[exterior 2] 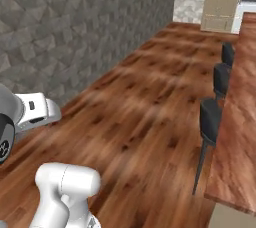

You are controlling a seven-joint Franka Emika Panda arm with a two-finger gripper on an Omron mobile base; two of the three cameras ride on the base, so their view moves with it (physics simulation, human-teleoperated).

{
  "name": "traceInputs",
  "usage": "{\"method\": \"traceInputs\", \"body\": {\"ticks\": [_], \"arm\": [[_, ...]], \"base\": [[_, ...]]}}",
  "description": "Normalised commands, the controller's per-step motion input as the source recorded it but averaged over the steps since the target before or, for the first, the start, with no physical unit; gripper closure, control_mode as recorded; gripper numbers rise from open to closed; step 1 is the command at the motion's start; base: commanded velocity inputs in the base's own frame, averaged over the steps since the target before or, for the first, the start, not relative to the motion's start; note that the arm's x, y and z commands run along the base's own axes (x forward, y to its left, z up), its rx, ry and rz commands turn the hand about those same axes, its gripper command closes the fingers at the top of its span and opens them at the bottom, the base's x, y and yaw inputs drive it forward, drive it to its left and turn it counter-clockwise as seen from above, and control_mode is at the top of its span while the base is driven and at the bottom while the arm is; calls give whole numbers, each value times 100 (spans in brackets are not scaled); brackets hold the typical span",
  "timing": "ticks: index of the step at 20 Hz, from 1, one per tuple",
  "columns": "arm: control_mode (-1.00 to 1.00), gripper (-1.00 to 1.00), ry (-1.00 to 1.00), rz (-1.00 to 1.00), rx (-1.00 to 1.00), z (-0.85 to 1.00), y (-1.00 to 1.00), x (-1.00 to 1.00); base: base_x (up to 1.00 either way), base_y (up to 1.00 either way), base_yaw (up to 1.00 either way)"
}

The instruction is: There is a bowl on the dining counter. Grab a lemon wedge from the fridge and place it in the bowl. Then get the liquor bottle and glass cup from the cabinet and place them next to the bowl.

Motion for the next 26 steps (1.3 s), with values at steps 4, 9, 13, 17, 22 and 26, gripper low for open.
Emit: {"method": "traceInputs", "body": {"ticks": [4,9,13,17,22,26], "arm": [[100,-100,0,0,0,0,0,0],[100,-100,0,0,0,0,0,0],[100,-100,0,0,0,0,0,0],[100,-100,0,0,0,0,0,0],[100,-100,0,0,0,0,0,0],[100,-100,0,0,0,0,0,0]], "base": [[82,100,-40],[83,100,-41],[88,99,-42],[94,96,-42],[99,95,-41],[100,93,-39]]}}
